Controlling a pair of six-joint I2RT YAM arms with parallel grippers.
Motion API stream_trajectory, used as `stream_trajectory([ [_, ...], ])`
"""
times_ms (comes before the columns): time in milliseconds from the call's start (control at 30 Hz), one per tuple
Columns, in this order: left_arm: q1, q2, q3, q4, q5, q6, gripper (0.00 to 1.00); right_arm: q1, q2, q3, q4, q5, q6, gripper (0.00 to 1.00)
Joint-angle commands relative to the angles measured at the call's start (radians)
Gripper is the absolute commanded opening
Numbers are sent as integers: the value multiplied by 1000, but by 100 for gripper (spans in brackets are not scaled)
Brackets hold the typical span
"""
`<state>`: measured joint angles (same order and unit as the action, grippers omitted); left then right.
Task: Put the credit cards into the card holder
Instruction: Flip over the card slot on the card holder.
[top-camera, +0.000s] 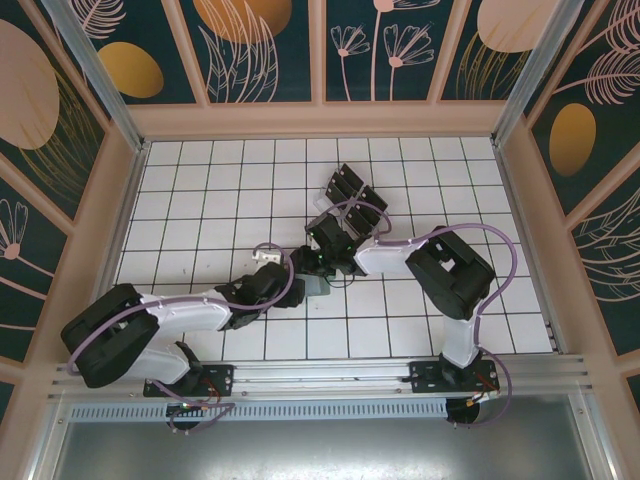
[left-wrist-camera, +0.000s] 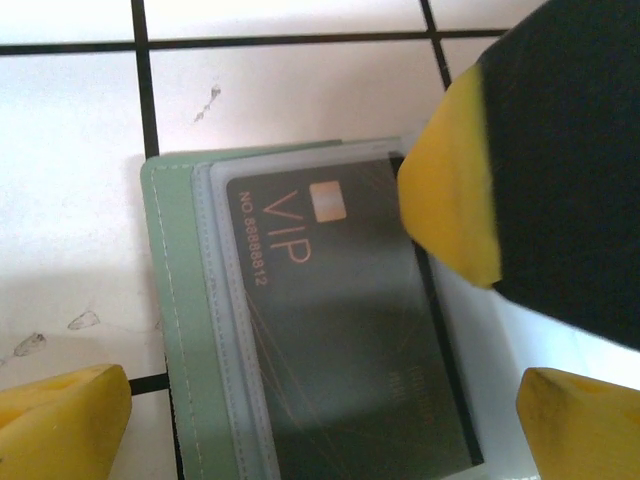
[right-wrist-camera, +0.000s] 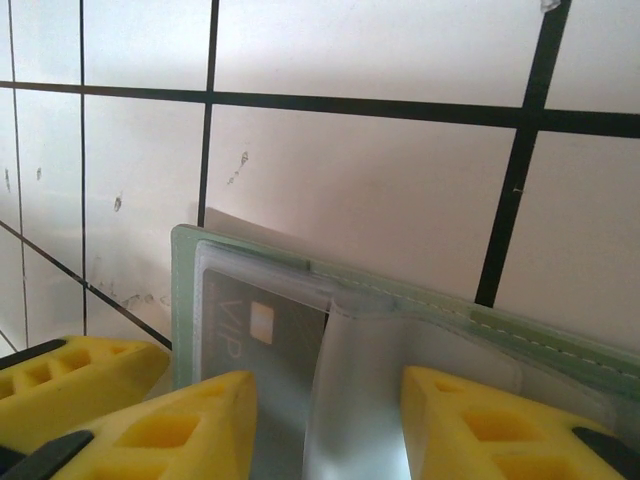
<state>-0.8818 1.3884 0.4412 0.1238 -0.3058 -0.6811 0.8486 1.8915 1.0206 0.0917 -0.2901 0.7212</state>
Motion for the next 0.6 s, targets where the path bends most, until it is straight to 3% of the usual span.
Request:
stream_trajectory([
  [0, 5, 35, 11, -1, -37, 1, 99, -6, 11, -24, 9, -22, 23, 43],
  [267, 6, 134, 43, -120, -93, -52, 98, -33, -48, -28, 29, -47, 37, 43],
  [567, 5, 166, 40, -115, -81, -73, 98, -73, -185, -70, 22, -13, 53, 43],
])
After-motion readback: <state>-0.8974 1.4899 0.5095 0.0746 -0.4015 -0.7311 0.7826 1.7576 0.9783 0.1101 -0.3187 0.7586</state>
